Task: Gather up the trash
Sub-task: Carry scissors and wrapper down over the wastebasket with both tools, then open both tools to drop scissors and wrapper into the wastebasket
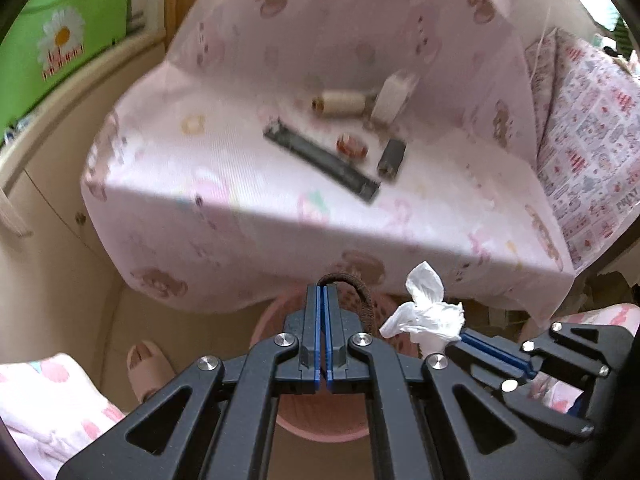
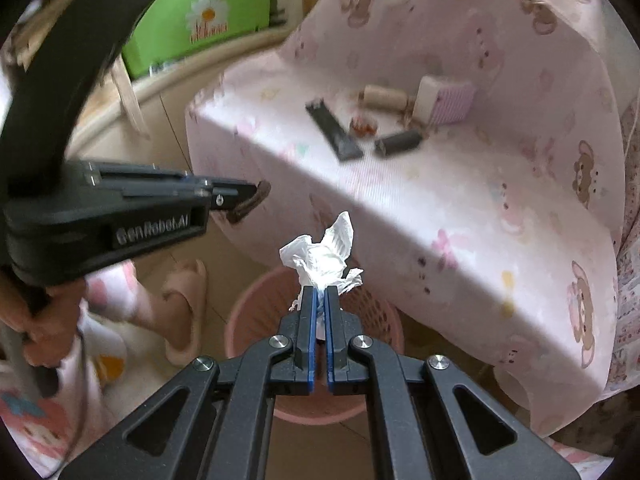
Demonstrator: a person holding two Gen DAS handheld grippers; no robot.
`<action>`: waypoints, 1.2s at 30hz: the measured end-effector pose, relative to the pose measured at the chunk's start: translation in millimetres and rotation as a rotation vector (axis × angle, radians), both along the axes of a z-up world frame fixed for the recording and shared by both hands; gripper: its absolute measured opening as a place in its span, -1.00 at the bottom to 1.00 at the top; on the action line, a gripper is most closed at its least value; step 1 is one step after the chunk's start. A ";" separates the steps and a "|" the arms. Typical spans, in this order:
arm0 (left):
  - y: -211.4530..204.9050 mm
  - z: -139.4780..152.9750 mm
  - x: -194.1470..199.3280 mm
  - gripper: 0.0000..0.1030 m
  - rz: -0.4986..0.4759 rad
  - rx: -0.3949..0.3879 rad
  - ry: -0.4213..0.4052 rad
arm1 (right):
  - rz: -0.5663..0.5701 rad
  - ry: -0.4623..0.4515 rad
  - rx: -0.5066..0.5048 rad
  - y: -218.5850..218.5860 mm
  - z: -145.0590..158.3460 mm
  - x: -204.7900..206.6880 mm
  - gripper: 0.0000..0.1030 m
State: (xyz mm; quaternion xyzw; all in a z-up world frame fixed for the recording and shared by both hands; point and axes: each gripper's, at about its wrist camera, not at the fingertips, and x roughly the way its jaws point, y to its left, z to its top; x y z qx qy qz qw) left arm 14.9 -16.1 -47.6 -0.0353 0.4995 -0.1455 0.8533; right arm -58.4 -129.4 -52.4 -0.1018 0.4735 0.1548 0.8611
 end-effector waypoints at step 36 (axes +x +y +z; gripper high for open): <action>-7.9 -146.5 18.4 -0.13 0.022 0.186 0.540 | -0.129 0.401 -0.140 2.2 -148.5 26.8 0.00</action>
